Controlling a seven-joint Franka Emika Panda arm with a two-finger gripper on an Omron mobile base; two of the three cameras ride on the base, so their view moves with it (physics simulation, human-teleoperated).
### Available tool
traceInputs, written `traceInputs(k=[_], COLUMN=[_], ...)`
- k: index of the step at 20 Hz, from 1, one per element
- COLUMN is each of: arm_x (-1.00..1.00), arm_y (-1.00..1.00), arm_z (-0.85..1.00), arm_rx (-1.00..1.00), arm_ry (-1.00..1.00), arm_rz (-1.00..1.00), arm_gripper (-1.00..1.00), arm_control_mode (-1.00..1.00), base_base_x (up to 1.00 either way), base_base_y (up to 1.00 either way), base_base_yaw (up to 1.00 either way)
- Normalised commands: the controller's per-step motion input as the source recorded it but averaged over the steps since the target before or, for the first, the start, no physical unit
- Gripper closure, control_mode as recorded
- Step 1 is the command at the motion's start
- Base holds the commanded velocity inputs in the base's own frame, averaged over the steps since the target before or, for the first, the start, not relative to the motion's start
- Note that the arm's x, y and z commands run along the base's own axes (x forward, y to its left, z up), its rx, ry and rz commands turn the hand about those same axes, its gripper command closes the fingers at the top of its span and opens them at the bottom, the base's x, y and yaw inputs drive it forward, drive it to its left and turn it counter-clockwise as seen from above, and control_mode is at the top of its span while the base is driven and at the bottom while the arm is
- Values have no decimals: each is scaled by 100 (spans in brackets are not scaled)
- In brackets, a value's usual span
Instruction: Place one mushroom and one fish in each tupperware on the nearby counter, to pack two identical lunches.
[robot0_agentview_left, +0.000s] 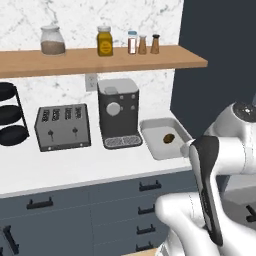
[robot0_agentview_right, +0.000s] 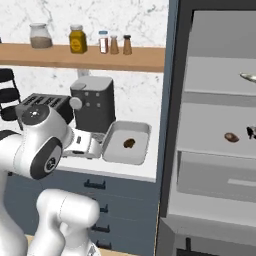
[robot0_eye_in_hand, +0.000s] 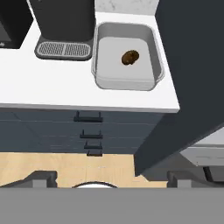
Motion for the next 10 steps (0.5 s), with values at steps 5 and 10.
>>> traceInputs(k=[5, 10], arm_x=[0, 0], arm_y=[0, 0], arm_z=[0, 0], arm_rx=[0, 0], arm_ry=[0, 0], arm_rz=[0, 0], arm_gripper=[-100, -100], arm_control_mode=[100, 100], base_base_x=[-99, -41], base_base_y=[-48, -79], base_base_yaw=[-11, -7])
